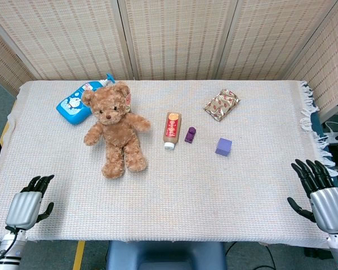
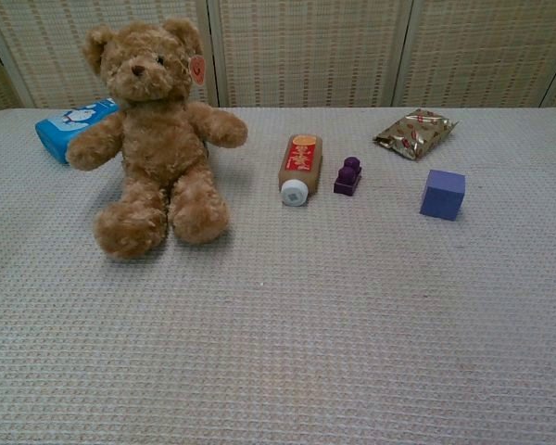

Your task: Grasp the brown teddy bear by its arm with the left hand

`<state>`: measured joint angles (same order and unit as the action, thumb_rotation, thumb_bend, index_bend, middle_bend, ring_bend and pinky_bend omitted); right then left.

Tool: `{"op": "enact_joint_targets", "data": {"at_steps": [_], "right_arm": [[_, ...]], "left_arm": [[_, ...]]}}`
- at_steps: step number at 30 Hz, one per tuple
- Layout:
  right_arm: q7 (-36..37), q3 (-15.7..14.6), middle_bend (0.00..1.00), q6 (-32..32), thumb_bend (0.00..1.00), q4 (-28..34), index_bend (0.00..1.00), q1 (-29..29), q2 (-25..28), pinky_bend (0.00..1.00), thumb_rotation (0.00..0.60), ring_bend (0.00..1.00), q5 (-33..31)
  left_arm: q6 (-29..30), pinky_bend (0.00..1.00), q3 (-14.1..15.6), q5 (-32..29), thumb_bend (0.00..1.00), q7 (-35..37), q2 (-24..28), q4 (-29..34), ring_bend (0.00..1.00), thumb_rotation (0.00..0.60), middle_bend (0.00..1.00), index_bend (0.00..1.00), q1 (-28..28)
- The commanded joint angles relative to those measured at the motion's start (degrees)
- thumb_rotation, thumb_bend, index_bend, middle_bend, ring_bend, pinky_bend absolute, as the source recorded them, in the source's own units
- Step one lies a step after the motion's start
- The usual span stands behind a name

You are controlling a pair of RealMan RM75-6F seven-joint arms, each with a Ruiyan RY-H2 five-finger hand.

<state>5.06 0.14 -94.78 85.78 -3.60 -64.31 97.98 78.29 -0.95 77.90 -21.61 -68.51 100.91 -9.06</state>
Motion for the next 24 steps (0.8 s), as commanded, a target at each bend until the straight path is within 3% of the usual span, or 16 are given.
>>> {"op": "enact_joint_targets", "data": {"at_steps": [1, 6, 12, 18, 24], "right_arm": [[0.2, -0.1, 0.04, 0.2, 0.13, 0.1, 0.00, 0.0, 0.0, 0.03, 0.600, 0.00, 0.1], [0.2, -0.5, 0.04, 1.3, 0.13, 0.4, 0.00, -0.2, 0.2, 0.03, 0.600, 0.00, 0.3], [0.0, -0.7, 0.04, 2.8, 0.13, 1.1, 0.00, -0.7, 0.3, 0.03, 0.600, 0.00, 0.1], [0.3, -1.4, 0.04, 4.3, 0.13, 1.9, 0.00, -1.1, 0.9, 0.03, 0.600, 0.00, 0.5], [1.5, -1.6, 0.04, 5.8, 0.13, 1.9, 0.00, -1.8, 1.7, 0.03, 0.600, 0.00, 0.4]], "left_arm": [[-0.1, 0.38, 0.0, 0.2, 0.38, 0.0, -0.2, -0.1, 0.10, 0.600, 0.14, 0.11, -0.1], [0.9, 0.38, -0.2, 1.0, 0.38, 0.0, -1.2, -1.3, 0.10, 0.600, 0.14, 0.11, 0.0], [4.1, 0.38, -2.4, 2.3, 0.38, 2.5, -6.7, -7.3, 0.06, 0.600, 0.06, 0.00, -0.2], [2.6, 0.36, -7.7, -2.1, 0.38, 7.9, -13.9, -13.0, 0.04, 0.600, 0.02, 0.00, -2.8], [1.2, 0.33, -13.0, -6.0, 0.38, 8.5, -21.2, -18.8, 0.04, 0.600, 0.02, 0.00, -6.9]]}}
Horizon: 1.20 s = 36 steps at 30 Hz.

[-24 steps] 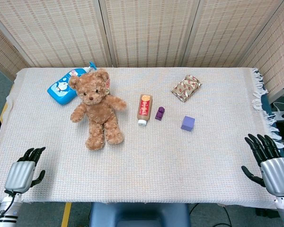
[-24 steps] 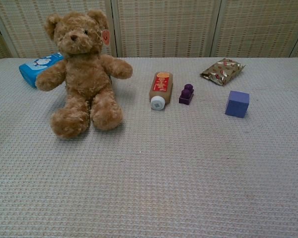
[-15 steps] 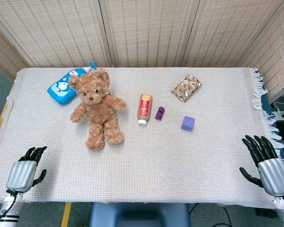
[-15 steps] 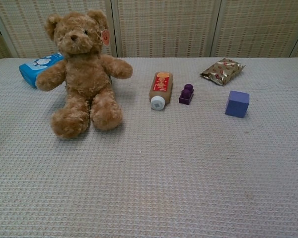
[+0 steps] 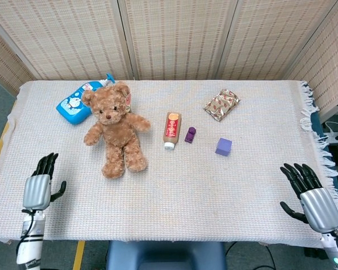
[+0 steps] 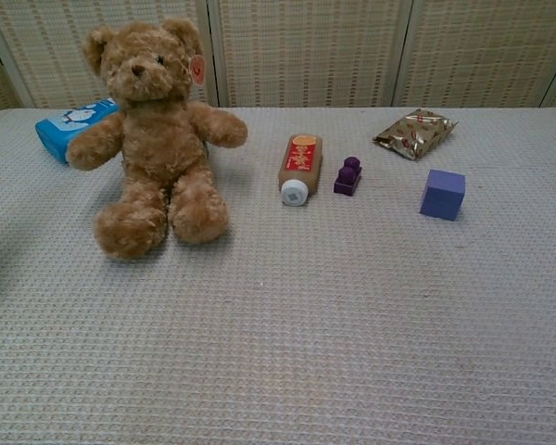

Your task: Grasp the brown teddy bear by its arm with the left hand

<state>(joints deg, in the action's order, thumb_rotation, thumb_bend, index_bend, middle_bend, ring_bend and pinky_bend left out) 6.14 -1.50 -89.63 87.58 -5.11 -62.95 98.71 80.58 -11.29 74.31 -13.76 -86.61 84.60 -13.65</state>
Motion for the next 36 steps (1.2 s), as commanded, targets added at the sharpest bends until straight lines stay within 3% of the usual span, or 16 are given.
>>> {"op": "enact_joint_targets", "data": {"at_steps": [1, 6, 16, 24, 28, 36], "right_arm": [[0.6, 0.0, 0.04, 1.3, 0.13, 0.4, 0.00, -0.5, 0.6, 0.03, 0.600, 0.00, -0.7], [1.5, -0.7, 0.04, 1.8, 0.13, 0.9, 0.00, -0.7, 1.7, 0.03, 0.600, 0.00, 0.0], [2.4, -0.8, 0.04, 1.6, 0.13, 0.8, 0.00, -0.7, 2.1, 0.03, 0.600, 0.00, 0.2], [3.0, -0.7, 0.04, 1.6, 0.13, 1.0, 0.00, -0.7, 2.4, 0.03, 0.600, 0.00, 0.0], [3.3, -0.8, 0.04, 1.6, 0.13, 1.0, 0.00, -0.7, 2.6, 0.03, 0.600, 0.00, 0.1], [3.7, -0.7, 0.04, 1.6, 0.13, 1.1, 0.00, -0.8, 2.8, 0.03, 0.600, 0.00, -0.1]], "left_arm": [[-1.8, 0.32, -3.6, -3.6, 0.38, 0.2, -4.2, -3.3, 0.05, 0.600, 0.02, 0.00, -3.1], [-6.3, 0.26, -6.9, -9.3, 0.38, -1.2, -7.5, -5.6, 0.06, 0.600, 0.02, 0.00, -6.8], [-10.2, 0.26, -13.0, -17.8, 0.38, -2.7, -14.4, -12.2, 0.08, 0.600, 0.05, 0.00, -13.5], [-8.2, 0.26, -16.1, -19.0, 0.38, -0.3, -19.3, -16.7, 0.12, 0.600, 0.11, 0.01, -17.1], [-6.3, 0.27, -17.2, -18.4, 0.38, 2.9, -22.2, -19.7, 0.17, 0.600, 0.17, 0.07, -18.5], [-6.2, 0.29, -18.5, -20.0, 0.38, 3.8, -24.9, -21.3, 0.17, 0.600, 0.18, 0.08, -20.2]]}}
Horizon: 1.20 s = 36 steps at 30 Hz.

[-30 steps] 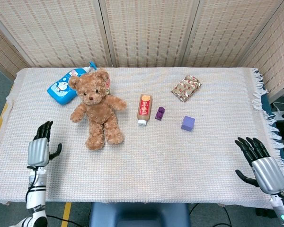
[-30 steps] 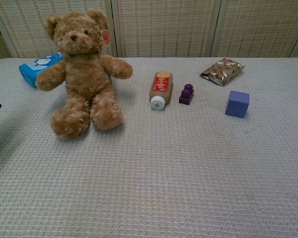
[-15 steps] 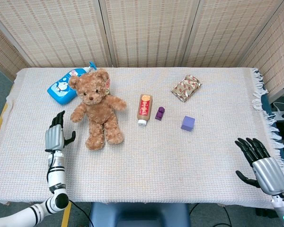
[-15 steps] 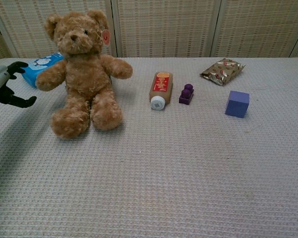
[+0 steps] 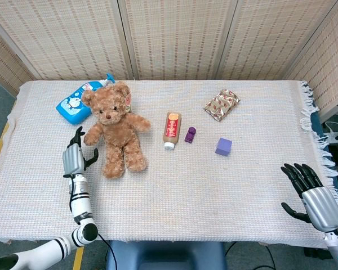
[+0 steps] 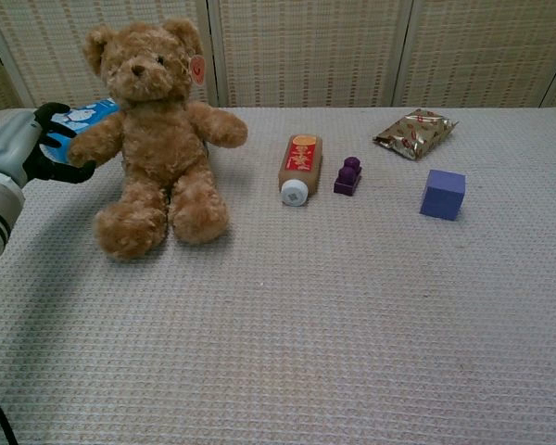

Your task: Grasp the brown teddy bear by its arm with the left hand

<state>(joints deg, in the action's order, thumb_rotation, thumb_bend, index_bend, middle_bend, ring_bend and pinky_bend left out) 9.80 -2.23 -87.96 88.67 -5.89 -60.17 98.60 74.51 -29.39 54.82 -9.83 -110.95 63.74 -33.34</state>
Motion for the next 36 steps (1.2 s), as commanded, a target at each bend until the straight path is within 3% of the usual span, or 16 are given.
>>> {"op": "enact_joint_targets", "data": {"at_steps": [1, 9, 16, 23, 29, 36], "right_arm": [[0.1, 0.0, 0.04, -0.1, 0.13, 0.0, 0.00, 0.0, 0.0, 0.03, 0.600, 0.00, 0.0], [0.1, 0.1, 0.04, 0.0, 0.13, 0.0, 0.00, 0.0, 0.0, 0.03, 0.600, 0.00, -0.2], [0.2, 0.0, 0.04, 0.3, 0.13, 0.2, 0.00, -0.1, 0.2, 0.03, 0.600, 0.00, -0.2], [0.2, 0.0, 0.04, 0.4, 0.13, 0.2, 0.00, -0.2, 0.2, 0.03, 0.600, 0.00, -0.2], [0.1, 0.0, 0.04, 0.5, 0.13, 0.2, 0.00, -0.2, 0.2, 0.03, 0.600, 0.00, -0.3], [0.2, 0.0, 0.04, 0.4, 0.13, 0.2, 0.00, -0.2, 0.2, 0.03, 0.600, 0.00, -0.3]], "left_arm": [[-0.3, 0.29, -0.5, -0.8, 0.38, -0.3, -0.7, -0.6, 0.17, 0.600, 0.17, 0.08, -0.8], [-0.8, 0.30, -0.9, -1.7, 0.38, -0.7, -1.7, -1.5, 0.18, 0.600, 0.16, 0.09, -1.9], [0.8, 0.36, -1.0, -1.1, 0.38, 0.4, -4.0, -4.7, 0.24, 0.600, 0.27, 0.21, -3.0], [1.5, 0.40, -0.7, 0.4, 0.38, 3.5, -5.7, -8.4, 0.30, 0.600, 0.34, 0.25, -3.5], [0.8, 0.40, 0.2, 1.3, 0.38, 4.9, -6.7, -10.9, 0.30, 0.600, 0.33, 0.24, -3.7], [-1.8, 0.39, 0.9, -0.4, 0.38, 1.8, -6.1, -9.8, 0.23, 0.600, 0.21, 0.15, -3.2]]}}
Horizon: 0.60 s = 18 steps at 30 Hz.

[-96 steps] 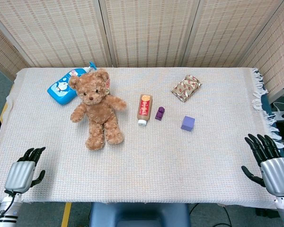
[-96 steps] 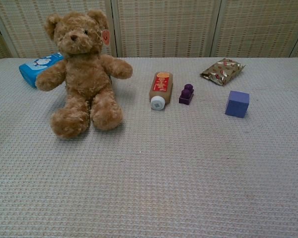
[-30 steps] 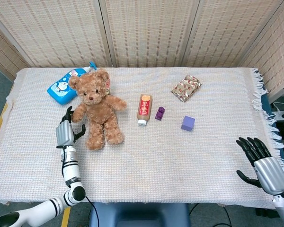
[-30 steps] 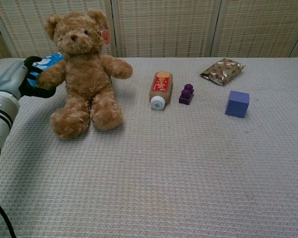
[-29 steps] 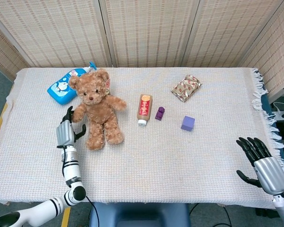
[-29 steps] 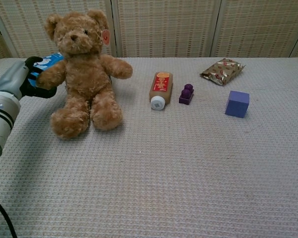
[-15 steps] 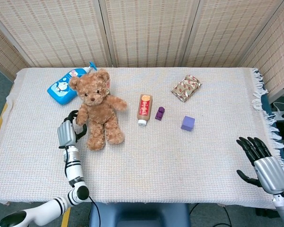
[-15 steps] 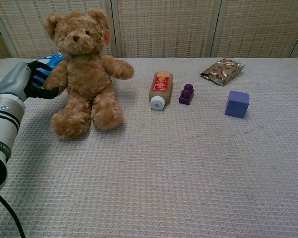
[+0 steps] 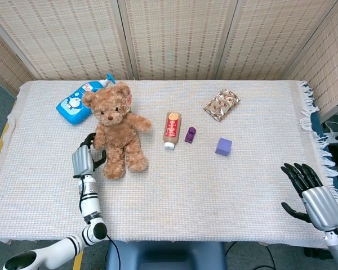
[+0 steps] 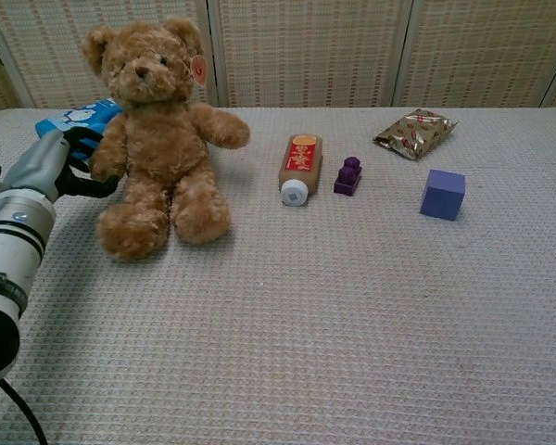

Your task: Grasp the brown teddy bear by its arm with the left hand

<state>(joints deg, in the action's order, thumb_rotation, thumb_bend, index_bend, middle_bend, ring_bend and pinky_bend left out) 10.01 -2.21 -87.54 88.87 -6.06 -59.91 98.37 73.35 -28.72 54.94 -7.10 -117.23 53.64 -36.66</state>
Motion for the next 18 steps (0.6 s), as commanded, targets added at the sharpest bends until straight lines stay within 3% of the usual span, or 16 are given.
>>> {"op": "enact_joint_targets", "data": {"at_steps": [1, 4, 10, 18], "right_arm": [[0.0, 0.0, 0.04, 0.0, 0.13, 0.0, 0.00, 0.0, 0.0, 0.03, 0.600, 0.00, -0.1], [0.1, 0.0, 0.04, 0.0, 0.13, 0.0, 0.00, 0.0, 0.1, 0.03, 0.600, 0.00, 0.0], [0.1, 0.0, 0.04, 0.1, 0.13, 0.1, 0.00, 0.0, 0.1, 0.03, 0.600, 0.00, -0.1], [0.3, 0.1, 0.04, 0.1, 0.13, 0.1, 0.00, -0.1, 0.2, 0.03, 0.600, 0.00, -0.2]], "left_arm": [[-0.9, 0.38, 0.3, -0.7, 0.38, -1.4, 0.2, 0.4, 0.22, 0.600, 0.18, 0.12, 0.1], [-1.3, 0.37, 0.3, -1.0, 0.38, -1.9, 0.3, 0.8, 0.18, 0.600, 0.13, 0.05, 0.1], [0.3, 0.38, -0.1, 0.0, 0.39, -1.9, -1.5, -2.8, 0.18, 0.600, 0.14, 0.04, -1.2], [3.7, 0.42, -0.8, 3.6, 0.38, 4.9, -5.8, -12.3, 0.30, 0.600, 0.29, 0.17, -3.8]]}}
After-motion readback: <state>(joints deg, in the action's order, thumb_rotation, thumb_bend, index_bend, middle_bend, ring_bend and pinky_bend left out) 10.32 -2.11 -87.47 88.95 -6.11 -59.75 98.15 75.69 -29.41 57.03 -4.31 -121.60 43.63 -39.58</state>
